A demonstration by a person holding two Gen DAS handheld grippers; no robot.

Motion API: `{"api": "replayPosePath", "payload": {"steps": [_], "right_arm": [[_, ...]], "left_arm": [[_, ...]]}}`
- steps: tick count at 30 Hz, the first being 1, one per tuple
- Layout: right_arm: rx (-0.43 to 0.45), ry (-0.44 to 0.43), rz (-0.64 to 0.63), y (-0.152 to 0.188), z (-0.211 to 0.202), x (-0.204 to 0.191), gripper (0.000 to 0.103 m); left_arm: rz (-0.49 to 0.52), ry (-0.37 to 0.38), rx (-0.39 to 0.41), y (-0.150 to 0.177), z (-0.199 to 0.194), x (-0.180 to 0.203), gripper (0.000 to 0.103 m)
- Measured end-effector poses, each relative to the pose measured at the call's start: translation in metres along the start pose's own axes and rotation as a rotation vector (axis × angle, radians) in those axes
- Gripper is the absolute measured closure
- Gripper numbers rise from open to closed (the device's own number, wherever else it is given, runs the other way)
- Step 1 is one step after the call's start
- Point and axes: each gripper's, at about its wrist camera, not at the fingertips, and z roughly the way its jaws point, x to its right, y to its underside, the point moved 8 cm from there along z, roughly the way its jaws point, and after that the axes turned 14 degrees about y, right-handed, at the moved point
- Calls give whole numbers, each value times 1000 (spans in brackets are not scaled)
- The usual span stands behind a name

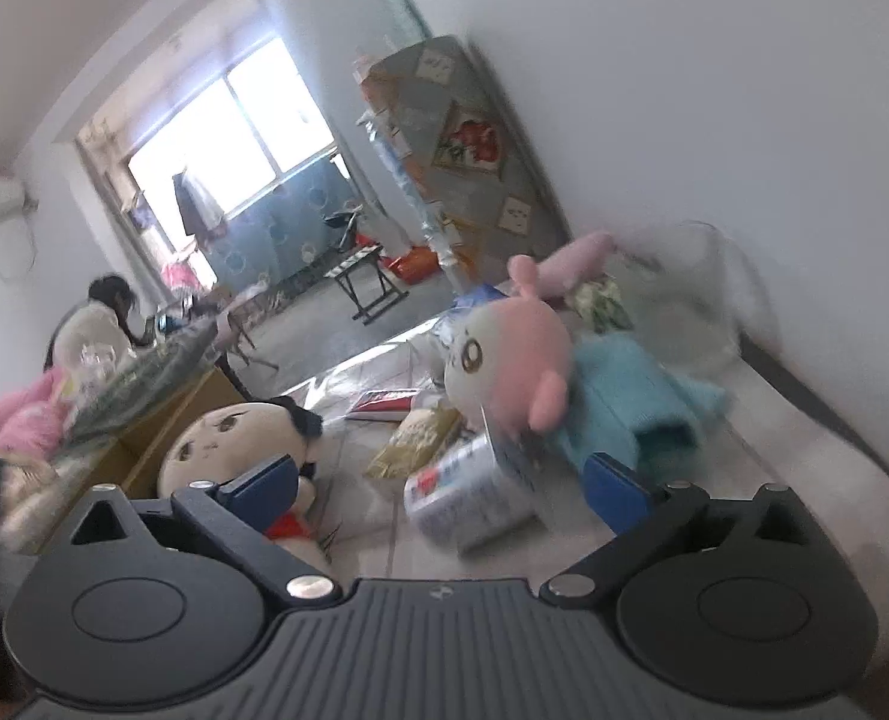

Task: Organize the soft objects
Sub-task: 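Lift the bandage box with the left tool while the right tool lifts the yogurt cup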

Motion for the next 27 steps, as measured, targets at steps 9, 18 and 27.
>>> {"api": "replayPosePath", "payload": {"steps": [9, 18, 27], "right_arm": [[-159, 55, -152, 23, 64, -15, 49], [9, 240, -670, 36, 32, -55, 52], [134, 255, -1143, 99, -10, -105, 45]], "left_arm": [[-14, 20, 92, 0, -30, -2, 31], [-37, 17, 146, -4, -46, -10, 31], [-55, 9, 165, -3, -50, -14, 31]]}}
